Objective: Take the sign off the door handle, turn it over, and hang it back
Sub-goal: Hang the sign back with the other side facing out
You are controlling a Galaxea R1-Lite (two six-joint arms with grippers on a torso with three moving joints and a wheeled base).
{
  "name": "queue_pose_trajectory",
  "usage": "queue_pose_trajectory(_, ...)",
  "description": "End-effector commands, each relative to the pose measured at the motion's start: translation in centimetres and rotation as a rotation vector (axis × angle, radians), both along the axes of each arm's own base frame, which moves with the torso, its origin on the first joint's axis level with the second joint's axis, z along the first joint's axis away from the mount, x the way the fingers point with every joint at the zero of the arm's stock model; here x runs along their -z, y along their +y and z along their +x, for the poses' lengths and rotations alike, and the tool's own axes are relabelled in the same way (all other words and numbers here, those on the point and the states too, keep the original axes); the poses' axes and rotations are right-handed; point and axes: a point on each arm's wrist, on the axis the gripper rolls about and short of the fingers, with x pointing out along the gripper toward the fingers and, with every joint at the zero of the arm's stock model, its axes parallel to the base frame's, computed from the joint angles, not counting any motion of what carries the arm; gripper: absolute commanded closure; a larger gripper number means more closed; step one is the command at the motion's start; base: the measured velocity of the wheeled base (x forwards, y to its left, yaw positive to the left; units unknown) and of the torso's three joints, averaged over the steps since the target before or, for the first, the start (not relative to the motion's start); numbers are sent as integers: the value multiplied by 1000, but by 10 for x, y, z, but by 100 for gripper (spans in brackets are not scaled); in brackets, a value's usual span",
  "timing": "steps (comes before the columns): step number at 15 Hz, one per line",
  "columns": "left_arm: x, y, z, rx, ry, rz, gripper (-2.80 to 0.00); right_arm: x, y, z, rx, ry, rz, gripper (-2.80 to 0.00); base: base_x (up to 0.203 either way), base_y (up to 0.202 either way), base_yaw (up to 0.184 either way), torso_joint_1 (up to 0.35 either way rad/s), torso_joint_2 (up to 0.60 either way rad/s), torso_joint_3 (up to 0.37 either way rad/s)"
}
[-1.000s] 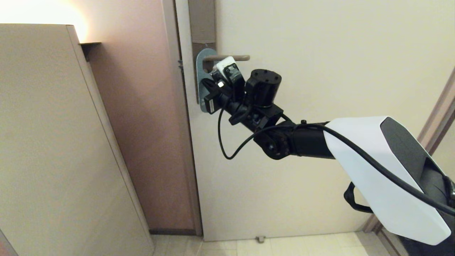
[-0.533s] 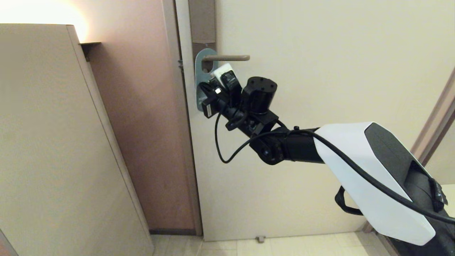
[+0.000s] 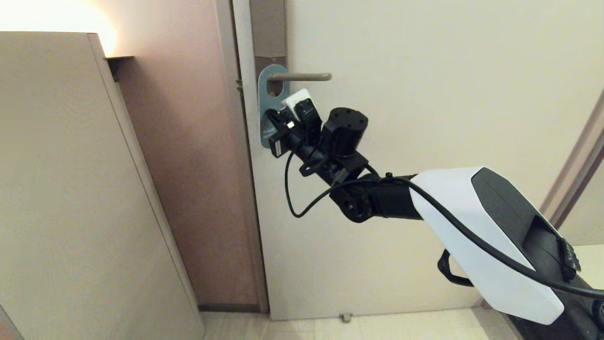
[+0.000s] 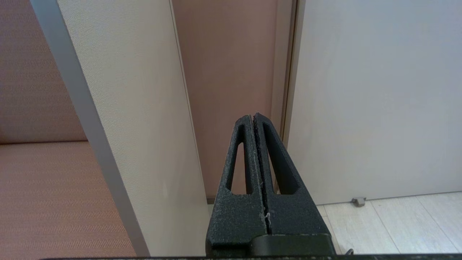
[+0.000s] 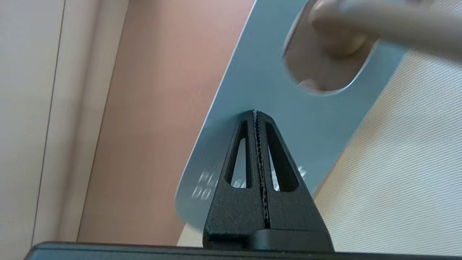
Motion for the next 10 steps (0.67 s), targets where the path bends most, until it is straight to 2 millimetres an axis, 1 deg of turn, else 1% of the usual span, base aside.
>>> queue_pose_trajectory(1,0,0,0,0,0,0,0,10,2,3,-2,10,-12,0,0,0,0,0,0,0)
queue_pose_trajectory(6,0,0,0,0,0,0,0,40,8,10,-5,58,-51,0,0,0,0,0,0,0)
queue_pose_trajectory(7,0,0,0,1,0,0,0,44,8,12,-5,63,-56,0,0,0,0,0,0,0)
queue_pose_trajectory(10,0,0,0,0,0,0,0,43,3,16,6,66,-57,0,0,0,0,0,0,0)
